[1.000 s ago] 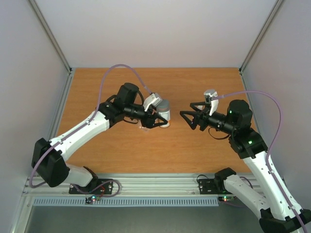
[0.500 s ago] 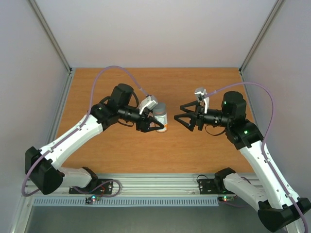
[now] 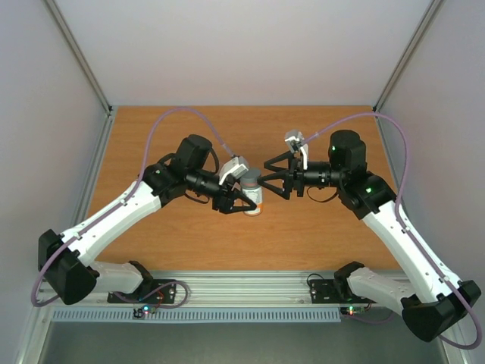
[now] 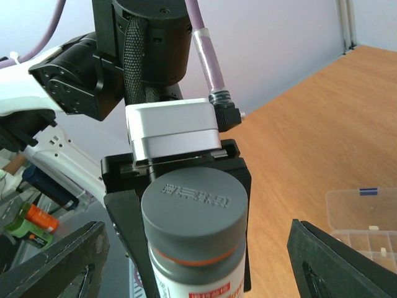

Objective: Sort the pills into containers
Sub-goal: Screw the lid of the pill bottle onto the pill bottle.

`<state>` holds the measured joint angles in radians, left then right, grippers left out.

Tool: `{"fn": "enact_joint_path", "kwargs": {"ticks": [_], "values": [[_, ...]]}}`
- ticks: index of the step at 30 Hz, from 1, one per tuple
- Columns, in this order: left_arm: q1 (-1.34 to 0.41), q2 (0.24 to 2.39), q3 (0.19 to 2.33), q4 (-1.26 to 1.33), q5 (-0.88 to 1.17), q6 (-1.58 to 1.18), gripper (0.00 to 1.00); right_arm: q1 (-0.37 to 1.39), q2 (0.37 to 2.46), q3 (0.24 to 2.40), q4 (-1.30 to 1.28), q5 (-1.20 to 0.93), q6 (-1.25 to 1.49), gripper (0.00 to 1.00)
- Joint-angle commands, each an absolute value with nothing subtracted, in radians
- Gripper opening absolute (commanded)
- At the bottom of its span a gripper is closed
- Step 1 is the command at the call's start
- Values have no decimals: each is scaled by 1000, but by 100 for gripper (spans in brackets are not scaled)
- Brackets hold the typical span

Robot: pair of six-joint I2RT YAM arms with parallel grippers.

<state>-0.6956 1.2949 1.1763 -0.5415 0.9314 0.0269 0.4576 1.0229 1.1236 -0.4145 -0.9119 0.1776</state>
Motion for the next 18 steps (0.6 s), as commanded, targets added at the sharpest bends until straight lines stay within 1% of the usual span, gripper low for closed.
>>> {"fn": "enact_joint_path", "kwargs": {"ticks": [1, 8, 15, 18], "values": [[-704, 1294, 1218, -548, 958, 33, 43, 489, 1047, 1166, -400, -913, 143, 81], [-726, 1299, 1237, -567, 947, 29, 43, 519, 1076, 1172, -383, -924, 140, 80], [-740, 1296, 1235, -569, 932, 29, 42, 541, 1098, 1179, -371, -927, 140, 75], [-740, 1296, 1236, -572, 927, 33, 42, 549, 1099, 1177, -367, -926, 141, 71]]}}
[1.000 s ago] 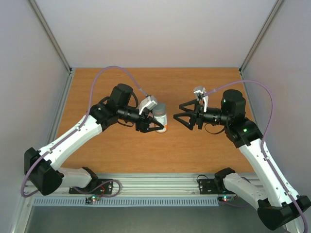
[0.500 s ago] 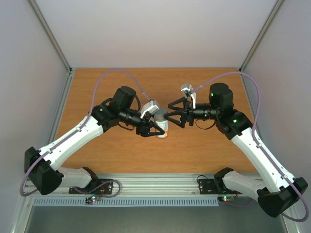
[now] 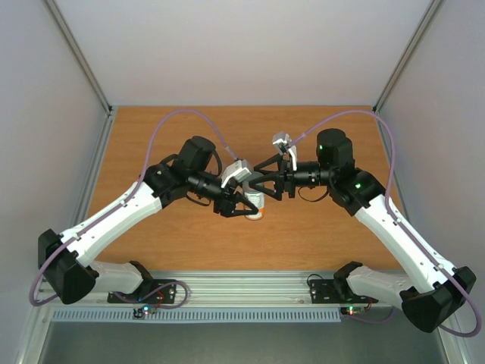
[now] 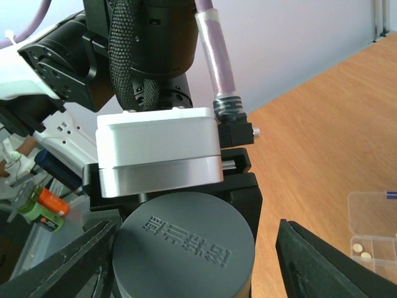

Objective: Sort the pills into containers
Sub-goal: Screw the lid of the pill bottle onto the pill bottle.

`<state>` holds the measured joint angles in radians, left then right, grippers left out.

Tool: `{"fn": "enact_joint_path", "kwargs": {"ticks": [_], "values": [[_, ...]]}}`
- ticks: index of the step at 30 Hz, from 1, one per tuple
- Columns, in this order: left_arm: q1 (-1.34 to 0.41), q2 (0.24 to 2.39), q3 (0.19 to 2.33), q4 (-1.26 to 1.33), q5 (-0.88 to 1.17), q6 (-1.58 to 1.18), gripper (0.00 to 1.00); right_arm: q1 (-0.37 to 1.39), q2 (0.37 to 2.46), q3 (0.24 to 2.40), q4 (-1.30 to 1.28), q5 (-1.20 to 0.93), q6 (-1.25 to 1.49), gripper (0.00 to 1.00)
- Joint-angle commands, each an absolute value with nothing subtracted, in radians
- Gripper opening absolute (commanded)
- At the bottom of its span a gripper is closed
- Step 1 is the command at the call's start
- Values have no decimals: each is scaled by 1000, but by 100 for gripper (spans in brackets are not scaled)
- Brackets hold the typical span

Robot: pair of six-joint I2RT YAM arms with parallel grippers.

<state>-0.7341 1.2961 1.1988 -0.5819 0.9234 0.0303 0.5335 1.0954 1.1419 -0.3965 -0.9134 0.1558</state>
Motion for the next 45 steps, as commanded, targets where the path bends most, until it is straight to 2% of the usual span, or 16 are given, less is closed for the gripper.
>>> {"fn": "enact_joint_path", "kwargs": {"ticks": [1, 4, 8, 21, 26, 32, 45], "values": [[-742, 1296, 1236, -574, 927, 34, 42, 550, 1102, 1179, -368, -928, 141, 68], [-741, 1297, 1236, -576, 922, 39, 42, 555, 1108, 1180, -372, -932, 141, 59], [-741, 1293, 1236, -572, 917, 41, 42, 564, 1111, 1178, -376, -933, 143, 54], [-741, 1284, 1238, -585, 909, 61, 42, 574, 1118, 1172, -370, -922, 165, 54], [-742, 1264, 1227, -568, 889, 60, 42, 581, 1111, 1169, -375, -914, 167, 46], [-741, 1233, 1213, -521, 826, 41, 42, 608, 1091, 1162, -388, -853, 163, 41], [-777, 1205, 1201, -432, 722, -39, 42, 722, 1054, 1121, -358, -607, 202, 34]]}}
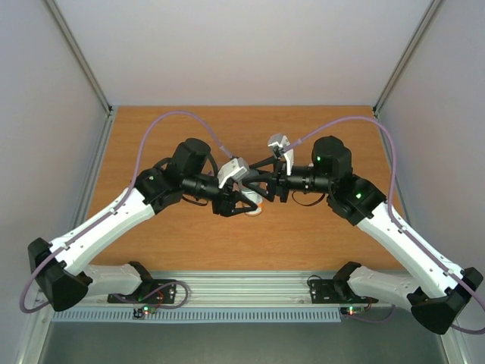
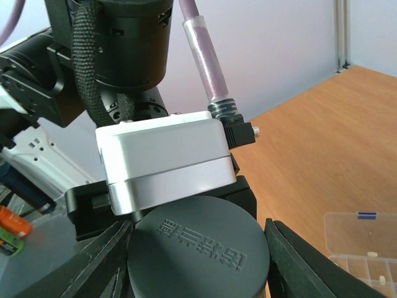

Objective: Sort the pills into containers
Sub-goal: Screw the lid of the pill bottle onto the pill bottle.

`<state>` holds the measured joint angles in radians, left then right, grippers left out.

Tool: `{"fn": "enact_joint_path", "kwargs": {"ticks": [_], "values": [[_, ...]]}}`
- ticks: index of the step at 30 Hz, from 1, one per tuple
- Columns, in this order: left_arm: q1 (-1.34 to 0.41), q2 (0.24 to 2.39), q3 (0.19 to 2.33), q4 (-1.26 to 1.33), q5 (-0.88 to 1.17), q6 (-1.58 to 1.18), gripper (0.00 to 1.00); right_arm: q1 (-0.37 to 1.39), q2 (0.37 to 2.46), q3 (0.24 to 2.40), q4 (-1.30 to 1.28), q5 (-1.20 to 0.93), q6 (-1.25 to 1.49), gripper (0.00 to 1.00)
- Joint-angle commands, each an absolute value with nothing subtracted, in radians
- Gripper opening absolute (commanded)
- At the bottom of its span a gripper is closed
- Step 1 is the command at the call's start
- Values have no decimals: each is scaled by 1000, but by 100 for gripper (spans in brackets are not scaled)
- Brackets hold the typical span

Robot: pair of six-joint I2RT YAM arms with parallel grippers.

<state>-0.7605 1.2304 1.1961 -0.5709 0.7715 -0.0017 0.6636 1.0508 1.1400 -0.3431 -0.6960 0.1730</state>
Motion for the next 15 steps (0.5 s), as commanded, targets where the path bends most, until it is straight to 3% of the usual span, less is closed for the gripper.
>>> {"fn": "enact_joint_path", "kwargs": {"ticks": [1, 15], "values": [[-786, 1206, 1204, -430, 708, -41, 42, 737, 1060, 1123, -359, -582, 208, 34], [-827, 1201, 1238, -443, 519, -35, 39, 851, 1089, 1175, -462, -265, 235, 29]]}}
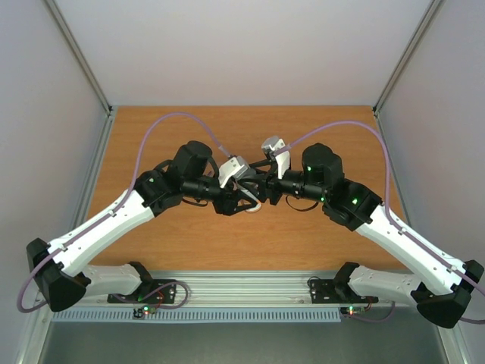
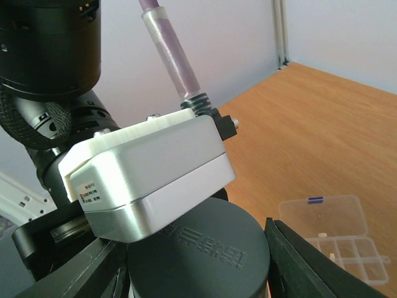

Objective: Sort the pills into containers
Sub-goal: Screw the lid of the pill bottle onto the pill bottle.

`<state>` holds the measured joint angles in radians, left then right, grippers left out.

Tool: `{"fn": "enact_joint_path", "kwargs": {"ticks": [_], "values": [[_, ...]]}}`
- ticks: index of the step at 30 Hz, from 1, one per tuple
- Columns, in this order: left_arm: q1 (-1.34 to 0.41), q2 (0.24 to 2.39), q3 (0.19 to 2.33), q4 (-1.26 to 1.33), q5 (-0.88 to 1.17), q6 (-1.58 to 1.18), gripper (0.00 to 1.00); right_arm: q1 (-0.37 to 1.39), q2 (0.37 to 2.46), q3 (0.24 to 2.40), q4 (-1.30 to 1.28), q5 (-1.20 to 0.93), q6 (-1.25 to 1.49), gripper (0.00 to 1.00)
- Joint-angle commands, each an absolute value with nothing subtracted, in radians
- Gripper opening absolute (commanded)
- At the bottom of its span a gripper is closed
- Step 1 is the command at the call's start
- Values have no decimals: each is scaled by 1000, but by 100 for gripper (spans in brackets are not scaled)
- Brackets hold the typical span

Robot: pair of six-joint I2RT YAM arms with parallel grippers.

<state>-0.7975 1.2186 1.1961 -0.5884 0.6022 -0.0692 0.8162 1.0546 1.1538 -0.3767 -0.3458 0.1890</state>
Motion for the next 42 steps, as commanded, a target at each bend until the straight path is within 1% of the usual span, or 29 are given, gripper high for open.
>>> {"fn": "enact_joint_path", "kwargs": {"ticks": [1, 10, 17, 22, 35, 42], "values": [[-828, 1198, 1238, -442, 506, -32, 39, 851, 1094, 1182, -474, -257, 235, 29], [-837, 1194, 1251, -465, 407, -2, 40, 865, 1135, 1254, -535, -231, 254, 28], [-836, 1173, 1254, -471, 562, 67, 41, 865, 1139, 1266, -540, -277, 159, 28], [-836, 1203, 1285, -534, 655, 83, 41, 862, 1139, 1286, -537, -332, 132, 28], [-837, 1244, 1352, -676, 762, 128, 41, 778, 1136, 1326, -625, -540, 25, 28], [-836, 1247, 1361, -716, 783, 138, 41, 768, 1125, 1345, -713, -530, -43, 30]]}}
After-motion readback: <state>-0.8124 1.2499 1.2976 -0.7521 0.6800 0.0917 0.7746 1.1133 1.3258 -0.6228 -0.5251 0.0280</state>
